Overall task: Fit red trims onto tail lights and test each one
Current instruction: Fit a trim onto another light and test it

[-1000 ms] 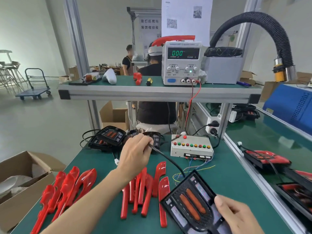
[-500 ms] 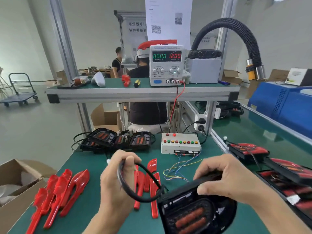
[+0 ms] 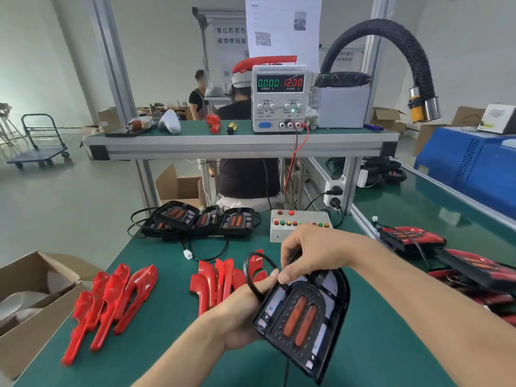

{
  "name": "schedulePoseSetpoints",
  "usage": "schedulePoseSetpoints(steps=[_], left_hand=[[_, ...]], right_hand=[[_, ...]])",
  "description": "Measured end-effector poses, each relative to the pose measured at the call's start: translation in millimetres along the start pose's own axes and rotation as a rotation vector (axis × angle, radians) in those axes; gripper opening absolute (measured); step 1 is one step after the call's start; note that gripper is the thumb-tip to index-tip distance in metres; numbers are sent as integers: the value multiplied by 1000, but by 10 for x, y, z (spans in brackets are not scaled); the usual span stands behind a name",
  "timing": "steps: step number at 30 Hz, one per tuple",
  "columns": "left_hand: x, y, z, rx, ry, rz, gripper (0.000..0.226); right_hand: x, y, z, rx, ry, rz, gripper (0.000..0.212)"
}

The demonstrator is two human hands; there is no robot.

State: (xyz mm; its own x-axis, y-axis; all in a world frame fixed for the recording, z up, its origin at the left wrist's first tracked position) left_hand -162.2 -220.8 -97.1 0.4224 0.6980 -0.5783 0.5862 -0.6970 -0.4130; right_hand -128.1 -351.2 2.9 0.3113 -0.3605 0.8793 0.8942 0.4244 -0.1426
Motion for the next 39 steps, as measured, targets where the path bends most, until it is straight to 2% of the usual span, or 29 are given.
schedulePoseSetpoints(steps=[2,5,6,8,10,11,12,15,19,21,23,25,26,28,31,35,39], left_hand=[[65,93,9,11,-108,-79,25],[197,251,78,10,-425,-211,37],[222,295,113,-13,-532,-216,46],[248,350,217,-48,-636,-197,78],[260,380,345,-69,-617,-168,106],[244,379,396,-88,-554,-137,111],[209,373,430,-103,-466,-90,106],[98,303,471,-83,-205,38,67],[134,212,454,-23,-107,38,68],[220,203,446,-57,-121,10,67],[326,144,441,-95,-149,1,60],[473,47,424,-136,-186,-3,53],[557,-26,406,-149,-210,-19,53],[724,-181,326,-189,-269,-48,61],[930,-349,177,-286,-379,-79,78],[1139,-470,61,-386,-444,-137,75],[1145,-439,79,-393,-429,-164,75]], right_hand=[[-34,142,-102,-37,-42,-28,37],[-160,298,-284,-82,-67,-51,42],[-203,319,-363,-107,-64,-58,47],[-298,322,-538,-148,-70,-52,60],[-401,293,-690,-170,-78,-17,70],[-446,276,-748,-177,-70,-6,71],[-480,261,-790,-183,-61,-3,71],[-542,248,-811,-181,-81,10,81],[-602,282,-587,-115,-151,16,88],[-564,312,-471,-78,-50,-14,74],[-446,331,-454,-50,269,-145,40],[-340,322,-584,-146,501,-353,12],[-358,301,-652,-243,505,-412,12],[-564,273,-697,-407,379,-386,22],[-1059,314,-536,-452,244,-191,28],[-1348,407,-284,-480,-52,-201,62],[-1457,466,-267,-498,-157,-113,48]])
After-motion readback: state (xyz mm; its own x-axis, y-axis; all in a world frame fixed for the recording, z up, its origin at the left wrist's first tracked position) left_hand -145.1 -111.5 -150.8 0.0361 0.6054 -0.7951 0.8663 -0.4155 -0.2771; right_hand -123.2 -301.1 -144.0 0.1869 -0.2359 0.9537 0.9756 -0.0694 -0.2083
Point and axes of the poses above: each hand's wrist, its own y-axis towards the middle knuckle, its own x-axis out of the back of the hand, z = x × y, the point moved 6 cm from there along y, towards the middle knuckle, and after that the axes turned 11 degrees about -y, right-handed, at the moved point
